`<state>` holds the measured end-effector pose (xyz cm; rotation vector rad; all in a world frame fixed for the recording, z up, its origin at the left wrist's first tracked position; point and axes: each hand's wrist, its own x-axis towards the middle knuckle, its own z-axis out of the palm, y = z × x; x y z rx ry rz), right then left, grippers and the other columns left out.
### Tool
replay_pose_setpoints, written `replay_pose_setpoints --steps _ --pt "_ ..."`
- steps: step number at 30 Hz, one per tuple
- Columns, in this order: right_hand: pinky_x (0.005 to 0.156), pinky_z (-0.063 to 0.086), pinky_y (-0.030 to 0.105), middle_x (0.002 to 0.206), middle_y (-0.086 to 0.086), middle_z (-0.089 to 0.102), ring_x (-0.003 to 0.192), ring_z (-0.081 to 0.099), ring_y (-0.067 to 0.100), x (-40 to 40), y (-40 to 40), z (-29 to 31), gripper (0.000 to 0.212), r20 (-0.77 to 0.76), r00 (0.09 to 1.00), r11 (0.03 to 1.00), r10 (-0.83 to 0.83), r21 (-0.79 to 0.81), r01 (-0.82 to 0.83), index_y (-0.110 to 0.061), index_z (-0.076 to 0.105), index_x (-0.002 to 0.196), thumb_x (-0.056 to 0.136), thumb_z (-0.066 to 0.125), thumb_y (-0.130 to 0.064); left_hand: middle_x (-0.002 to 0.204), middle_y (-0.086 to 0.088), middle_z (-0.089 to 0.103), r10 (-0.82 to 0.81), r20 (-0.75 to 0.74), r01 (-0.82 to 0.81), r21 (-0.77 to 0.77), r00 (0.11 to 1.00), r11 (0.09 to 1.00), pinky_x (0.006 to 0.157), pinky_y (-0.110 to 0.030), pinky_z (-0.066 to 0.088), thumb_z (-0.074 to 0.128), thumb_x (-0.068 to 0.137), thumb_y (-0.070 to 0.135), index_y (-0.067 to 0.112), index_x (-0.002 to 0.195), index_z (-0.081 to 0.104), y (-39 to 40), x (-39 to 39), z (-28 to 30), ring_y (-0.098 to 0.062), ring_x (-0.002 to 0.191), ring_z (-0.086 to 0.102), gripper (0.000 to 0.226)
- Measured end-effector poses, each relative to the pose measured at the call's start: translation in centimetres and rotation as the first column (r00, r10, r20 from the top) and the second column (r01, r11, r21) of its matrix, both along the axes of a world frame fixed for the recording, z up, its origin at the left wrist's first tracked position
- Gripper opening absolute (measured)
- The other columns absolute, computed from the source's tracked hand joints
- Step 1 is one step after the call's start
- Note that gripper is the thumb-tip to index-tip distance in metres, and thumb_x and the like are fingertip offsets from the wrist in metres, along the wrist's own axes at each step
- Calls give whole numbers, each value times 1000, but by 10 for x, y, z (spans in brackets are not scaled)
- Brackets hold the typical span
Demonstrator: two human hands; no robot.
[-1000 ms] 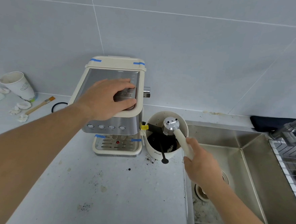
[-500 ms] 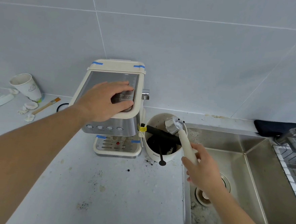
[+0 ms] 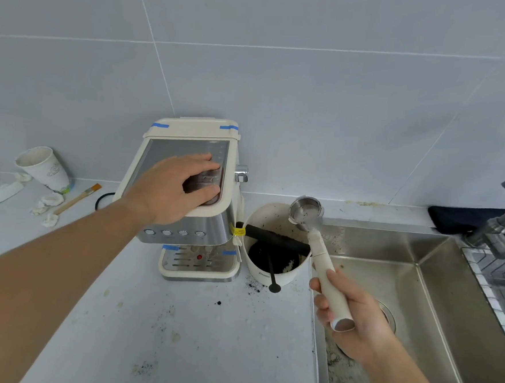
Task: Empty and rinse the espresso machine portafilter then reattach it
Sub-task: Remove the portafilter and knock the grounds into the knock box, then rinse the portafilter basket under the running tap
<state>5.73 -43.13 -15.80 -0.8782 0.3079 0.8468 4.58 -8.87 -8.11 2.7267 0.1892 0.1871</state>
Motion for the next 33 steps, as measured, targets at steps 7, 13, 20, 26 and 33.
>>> replay_pose_setpoints --steps 7,13,20,26,33 --pt "39 44 26 80 10 59 54 54 17 -5 12 7 51 83 997 994 9 -107 0 2 56 131 84 63 -19 151 19 38 -20 -30 21 23 999 1000 112 -47 32 42 81 68 43 138 45 1 -1 3 -17 137 39 62" --pt "37 36 26 73 12 58 49 48 20 -18 21 23 16 263 965 962 25 -268 48 3 61 99 98 49 -7 152 11 40 -59 -14 60 113 998 992 112 -43 31 43 88 62 35 139 47 -3 -2 5 -20 135 41 59" --pt "38 39 26 75 14 61 48 49 21 -16 12 38 12 347 938 956 10 -280 94 1 63 102 96 54 -5 154 8 37 -41 -78 51 138 996 989 110 -40 32 42 90 60 33 142 43 -7 -2 9 -21 135 41 58" --pt "42 42 29 81 16 64 54 54 23 1 -16 46 18 388 921 956 37 -283 81 4 63 108 96 55 -8 154 8 39 53 -154 -47 42 987 998 108 -45 36 44 89 56 38 134 50 -20 2 16 -20 137 40 48" --pt "43 48 31 86 18 69 58 61 25 22 -68 51 21 378 924 958 59 -282 54 2 63 113 96 57 -9 94 13 68 261 130 -211 -310 956 927 78 -13 44 61 91 29 29 103 71 -98 -12 32 -1 86 63 16"
